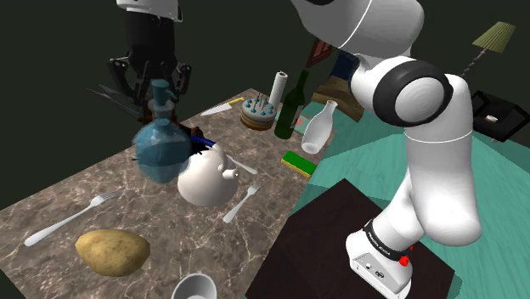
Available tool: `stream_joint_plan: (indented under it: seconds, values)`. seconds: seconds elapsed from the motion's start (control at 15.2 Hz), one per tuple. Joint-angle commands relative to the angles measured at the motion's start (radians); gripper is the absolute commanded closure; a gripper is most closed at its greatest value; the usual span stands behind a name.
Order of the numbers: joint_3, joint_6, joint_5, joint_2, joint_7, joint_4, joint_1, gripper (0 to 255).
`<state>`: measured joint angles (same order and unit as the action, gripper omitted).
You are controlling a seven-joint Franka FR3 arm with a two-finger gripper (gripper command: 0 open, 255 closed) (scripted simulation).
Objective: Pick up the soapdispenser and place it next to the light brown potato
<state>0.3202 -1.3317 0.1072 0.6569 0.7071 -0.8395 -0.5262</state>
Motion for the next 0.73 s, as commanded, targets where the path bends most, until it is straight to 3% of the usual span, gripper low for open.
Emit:
stream_joint_plan:
  seconds: [0.0,0.66]
  values:
    - [-0.003,0.026,-0.017,0.089,0.023,0.12,-0.038,255]
    - [-0.003,-0.172,0.0,-0.003,-0.017,-0.176,0.001,255]
